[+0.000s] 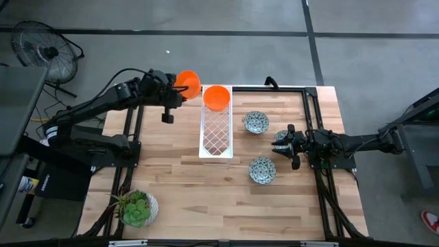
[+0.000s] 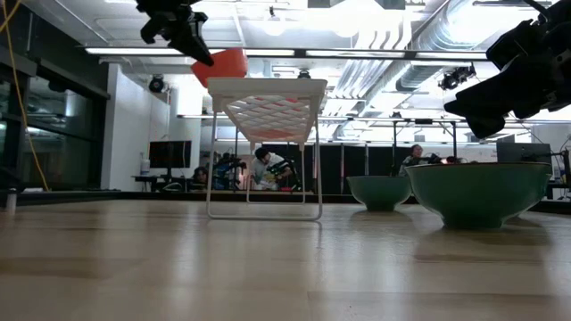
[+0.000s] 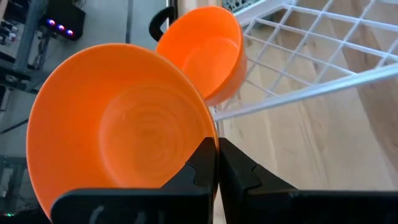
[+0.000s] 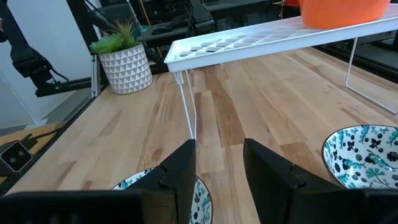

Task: Pick & Place Mini bowls
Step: Stack the orange bowl on top of the other orange bowls on the shelf

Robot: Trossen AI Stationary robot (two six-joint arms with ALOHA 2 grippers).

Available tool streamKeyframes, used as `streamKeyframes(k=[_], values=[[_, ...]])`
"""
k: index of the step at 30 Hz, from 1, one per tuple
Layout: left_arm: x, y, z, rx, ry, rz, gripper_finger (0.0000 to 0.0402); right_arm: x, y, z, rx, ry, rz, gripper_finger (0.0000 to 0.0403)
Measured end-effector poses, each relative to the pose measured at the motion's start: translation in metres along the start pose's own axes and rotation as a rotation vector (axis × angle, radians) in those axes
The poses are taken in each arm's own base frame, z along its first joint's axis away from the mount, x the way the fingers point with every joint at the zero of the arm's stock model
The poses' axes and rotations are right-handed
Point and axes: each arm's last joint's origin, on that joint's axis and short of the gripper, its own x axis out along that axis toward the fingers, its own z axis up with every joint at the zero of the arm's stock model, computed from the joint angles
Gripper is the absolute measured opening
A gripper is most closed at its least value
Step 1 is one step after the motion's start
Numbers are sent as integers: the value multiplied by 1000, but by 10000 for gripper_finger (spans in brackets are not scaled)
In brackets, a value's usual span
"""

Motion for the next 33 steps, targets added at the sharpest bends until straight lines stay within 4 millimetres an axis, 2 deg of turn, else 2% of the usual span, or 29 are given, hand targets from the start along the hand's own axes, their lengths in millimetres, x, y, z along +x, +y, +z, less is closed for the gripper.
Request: streamKeyframes(k=[6,13,17,23,33], values=[[5,4,6,29,-22,-6,0,0,0,0,0,0,0,122],[1,7,8,160,-43,-12,0,0,0,0,0,0,0,122],[-4,15,8,184,-41,15,0,0,0,0,0,0,0,122],[11,21,14,215,-35,-34,0,0,0,0,0,0,0,122],[19,45,23,252,-12,-150,0,0,0,0,0,0,0,122]])
